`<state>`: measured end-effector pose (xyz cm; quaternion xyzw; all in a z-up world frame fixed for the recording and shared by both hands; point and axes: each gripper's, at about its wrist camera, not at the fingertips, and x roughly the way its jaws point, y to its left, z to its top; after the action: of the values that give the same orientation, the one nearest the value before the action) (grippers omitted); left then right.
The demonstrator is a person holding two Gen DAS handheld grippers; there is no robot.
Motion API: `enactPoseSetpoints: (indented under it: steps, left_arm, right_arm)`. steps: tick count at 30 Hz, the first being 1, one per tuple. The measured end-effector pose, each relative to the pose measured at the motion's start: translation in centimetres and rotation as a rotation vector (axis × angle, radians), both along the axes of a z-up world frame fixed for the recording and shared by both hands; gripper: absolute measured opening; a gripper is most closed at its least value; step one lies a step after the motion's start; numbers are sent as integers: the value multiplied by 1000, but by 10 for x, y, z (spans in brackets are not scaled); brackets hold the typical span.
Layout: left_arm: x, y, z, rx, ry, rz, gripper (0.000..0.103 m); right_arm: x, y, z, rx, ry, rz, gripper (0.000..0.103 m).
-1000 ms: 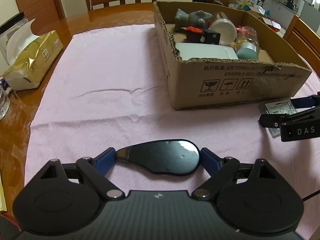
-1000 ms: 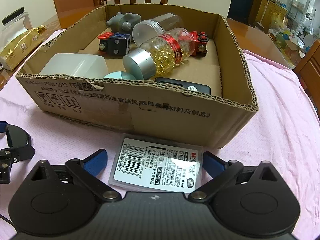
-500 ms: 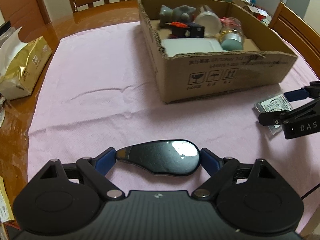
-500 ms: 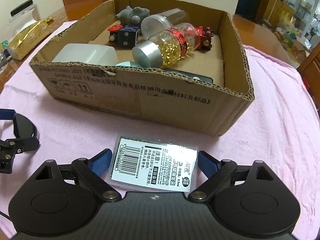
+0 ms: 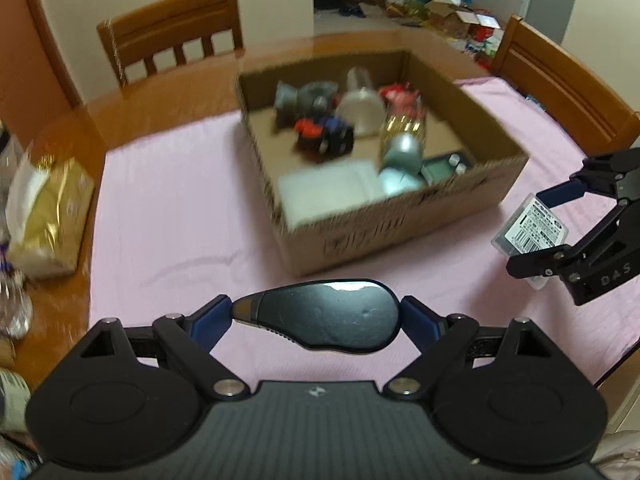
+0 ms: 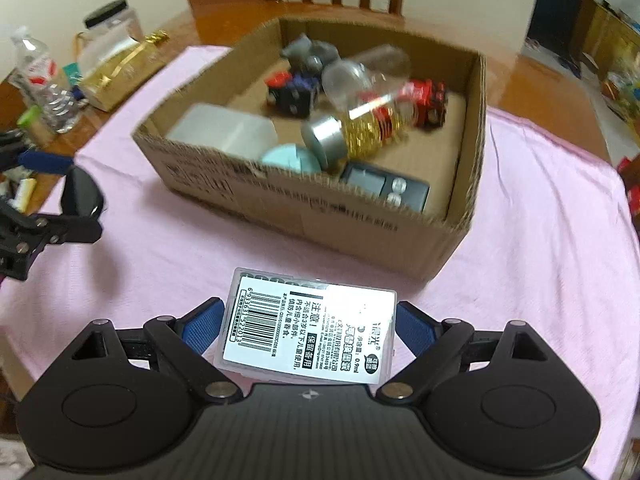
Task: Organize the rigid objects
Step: 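Carry both items into the box and open both grippers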
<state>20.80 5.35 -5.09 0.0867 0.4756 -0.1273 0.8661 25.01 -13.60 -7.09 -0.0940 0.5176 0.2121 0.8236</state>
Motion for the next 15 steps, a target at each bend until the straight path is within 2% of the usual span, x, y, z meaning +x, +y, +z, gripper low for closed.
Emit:
enactPoseSetpoints:
  steps: [6,7,9,12,15]
  left_arm:
    - [19,-12,32,-11,-72,-30,89]
    - [23,-14,37,-12,-86,-31,89]
    - [32,-17,42,-9,-105,-24,89]
    - [45,-20,47,-14,-129,-23,89]
    - [61,-24,45,-9,-143,-10,89]
  right_arm:
    - [13,-6,46,17,-88,58,94]
    - [13,-6,46,17,-88,58,94]
    - [31,-5,60,31,-136,74,94]
    - [50,-4,61,29,-158,86,94]
    - [71,-2,49,5,-152,97,94]
